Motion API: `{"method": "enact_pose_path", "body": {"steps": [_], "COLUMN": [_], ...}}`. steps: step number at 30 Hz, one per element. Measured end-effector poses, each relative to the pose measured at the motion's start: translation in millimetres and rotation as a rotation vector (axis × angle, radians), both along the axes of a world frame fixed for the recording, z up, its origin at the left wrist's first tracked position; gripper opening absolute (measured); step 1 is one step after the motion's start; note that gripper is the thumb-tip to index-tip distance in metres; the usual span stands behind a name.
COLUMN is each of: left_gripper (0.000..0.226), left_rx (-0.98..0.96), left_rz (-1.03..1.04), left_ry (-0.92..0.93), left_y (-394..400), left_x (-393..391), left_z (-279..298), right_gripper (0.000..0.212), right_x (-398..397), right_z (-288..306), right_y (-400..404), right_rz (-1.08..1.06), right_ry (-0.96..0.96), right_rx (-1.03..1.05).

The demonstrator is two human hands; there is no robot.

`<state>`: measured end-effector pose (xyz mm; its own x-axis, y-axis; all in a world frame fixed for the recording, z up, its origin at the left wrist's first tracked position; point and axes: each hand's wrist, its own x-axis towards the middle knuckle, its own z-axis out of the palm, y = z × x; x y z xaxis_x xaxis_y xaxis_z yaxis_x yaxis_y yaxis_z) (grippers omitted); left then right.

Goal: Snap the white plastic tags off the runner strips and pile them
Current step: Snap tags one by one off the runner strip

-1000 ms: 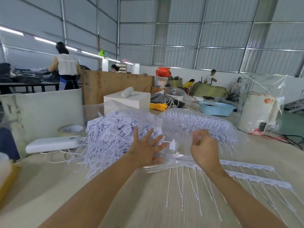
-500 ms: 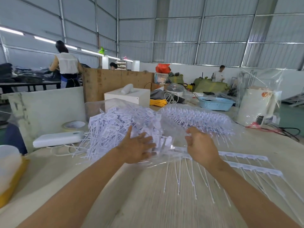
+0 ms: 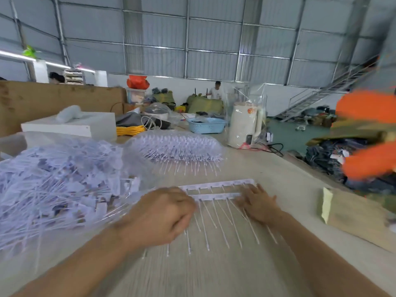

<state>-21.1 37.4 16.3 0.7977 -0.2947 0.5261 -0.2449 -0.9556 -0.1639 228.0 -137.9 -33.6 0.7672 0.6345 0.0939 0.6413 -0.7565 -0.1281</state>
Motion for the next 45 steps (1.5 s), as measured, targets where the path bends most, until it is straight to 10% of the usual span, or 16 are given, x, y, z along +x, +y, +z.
{"method": "enact_pose_path", "body": {"steps": [11, 16, 23, 32, 45], "left_gripper": [0.074, 0.076, 0.064, 0.033, 0.041], "left_rx": [-0.205, -0.205, -0.105, -0.758, -0.918], "left_rz": [0.634, 0.626, 0.527, 0.260, 0.391], "left_ry": [0.608, 0.596, 0.376, 0.305, 0.350], "left_y": [19.0, 22.9, -23.0, -75.4, -65.5], "left_x": [95.2, 65.5, 76.0, 134.9, 136.5], "left_z": [-52.4, -61.4, -33.8, -24.5, -25.5], "right_gripper": [0.056, 0.061, 0.020, 0.010, 0.013], "right_x": [-33.2, -24.1, -26.2, -42.1, -44.5], "right_z": [11.1, 29.6, 24.9, 37.6, 33.2], "right_y": [-25.3, -41.1, -44.6, -46.9, -27.1], "right_rz": [0.142, 0.222, 0.177, 0.241, 0.285], "right_ry": [-0.011, 0.310, 0.144, 0.527, 0.435], "right_rx": [-0.152, -0.048, 0.205, 0.853, 0.866]}}
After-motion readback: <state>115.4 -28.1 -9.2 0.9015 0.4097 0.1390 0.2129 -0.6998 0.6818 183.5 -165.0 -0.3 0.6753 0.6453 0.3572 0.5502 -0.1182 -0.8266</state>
